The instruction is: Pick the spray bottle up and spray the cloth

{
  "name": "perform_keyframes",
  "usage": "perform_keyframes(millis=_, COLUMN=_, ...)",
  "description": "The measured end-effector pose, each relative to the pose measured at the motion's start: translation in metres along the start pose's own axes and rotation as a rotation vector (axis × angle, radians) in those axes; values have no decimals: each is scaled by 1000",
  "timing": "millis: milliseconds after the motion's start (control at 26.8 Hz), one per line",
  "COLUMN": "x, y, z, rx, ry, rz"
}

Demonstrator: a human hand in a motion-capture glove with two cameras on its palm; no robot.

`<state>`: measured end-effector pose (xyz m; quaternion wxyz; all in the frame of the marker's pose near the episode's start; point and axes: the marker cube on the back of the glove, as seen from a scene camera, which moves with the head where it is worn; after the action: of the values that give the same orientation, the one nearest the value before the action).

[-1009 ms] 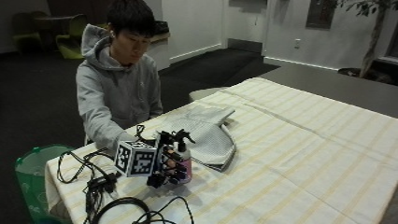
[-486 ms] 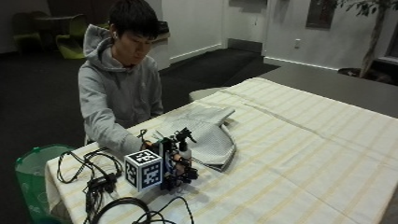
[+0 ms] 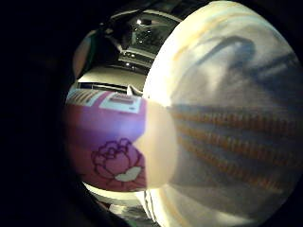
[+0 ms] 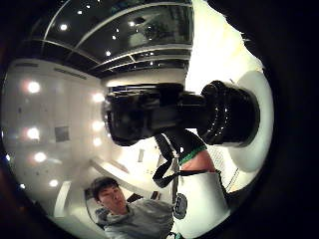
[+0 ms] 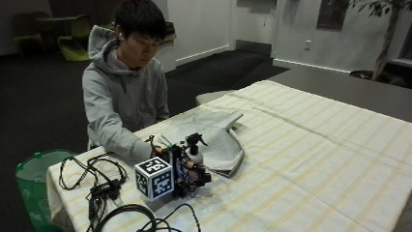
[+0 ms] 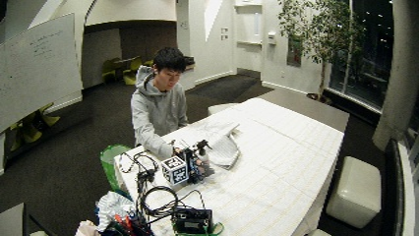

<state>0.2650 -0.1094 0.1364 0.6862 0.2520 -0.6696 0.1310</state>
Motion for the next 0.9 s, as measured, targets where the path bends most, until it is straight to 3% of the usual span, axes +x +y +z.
perform_keyframes(millis=560, x=-4, y=-9, z=24, rx=-1, ry=19, rz=6)
perform_keyframes(millis=897, x=-22, y=-8, z=51, rx=-32, ry=202, rz=-77)
